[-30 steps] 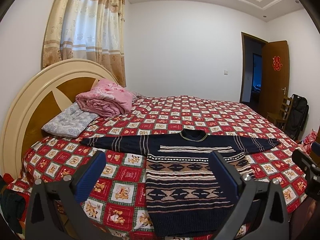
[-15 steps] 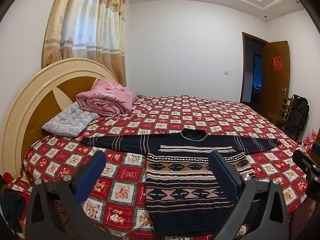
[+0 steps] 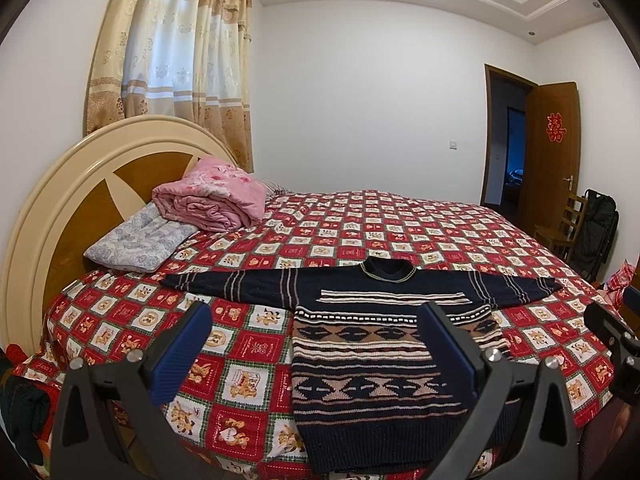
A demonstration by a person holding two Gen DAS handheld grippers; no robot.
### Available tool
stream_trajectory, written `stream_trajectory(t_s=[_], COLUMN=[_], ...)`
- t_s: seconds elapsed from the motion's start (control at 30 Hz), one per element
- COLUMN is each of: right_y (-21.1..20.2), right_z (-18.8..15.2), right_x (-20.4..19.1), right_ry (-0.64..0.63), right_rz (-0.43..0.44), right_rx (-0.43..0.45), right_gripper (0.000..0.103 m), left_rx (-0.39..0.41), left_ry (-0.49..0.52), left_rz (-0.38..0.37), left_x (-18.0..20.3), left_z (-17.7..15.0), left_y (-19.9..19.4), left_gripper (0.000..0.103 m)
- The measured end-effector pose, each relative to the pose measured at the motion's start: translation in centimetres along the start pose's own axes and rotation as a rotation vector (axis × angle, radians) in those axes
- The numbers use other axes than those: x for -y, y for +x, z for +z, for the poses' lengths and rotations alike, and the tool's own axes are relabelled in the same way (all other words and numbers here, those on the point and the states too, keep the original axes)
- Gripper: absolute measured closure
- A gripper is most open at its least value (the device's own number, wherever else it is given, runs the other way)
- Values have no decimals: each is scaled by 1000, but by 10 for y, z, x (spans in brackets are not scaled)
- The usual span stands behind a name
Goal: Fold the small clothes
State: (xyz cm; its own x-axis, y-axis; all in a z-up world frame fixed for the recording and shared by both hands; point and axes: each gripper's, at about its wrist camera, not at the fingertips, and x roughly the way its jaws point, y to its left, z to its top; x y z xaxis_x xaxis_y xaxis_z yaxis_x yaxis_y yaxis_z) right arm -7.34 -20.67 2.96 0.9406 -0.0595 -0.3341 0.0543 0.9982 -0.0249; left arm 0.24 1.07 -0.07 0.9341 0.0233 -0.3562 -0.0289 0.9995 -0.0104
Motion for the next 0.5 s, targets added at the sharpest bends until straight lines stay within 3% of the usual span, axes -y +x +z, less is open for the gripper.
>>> stream_trajectory(t_s=[0.5], right_y=[14], right_z=[-10], right_x=[-3], right_ry=[20], right_rz=[14], right_rx=[-35], right_gripper=[1], left_rx=[-3], left_ry=[-1], left_rz=[1], left_x=[-2], left_z=[-1], left_y=[1], left_gripper=[0])
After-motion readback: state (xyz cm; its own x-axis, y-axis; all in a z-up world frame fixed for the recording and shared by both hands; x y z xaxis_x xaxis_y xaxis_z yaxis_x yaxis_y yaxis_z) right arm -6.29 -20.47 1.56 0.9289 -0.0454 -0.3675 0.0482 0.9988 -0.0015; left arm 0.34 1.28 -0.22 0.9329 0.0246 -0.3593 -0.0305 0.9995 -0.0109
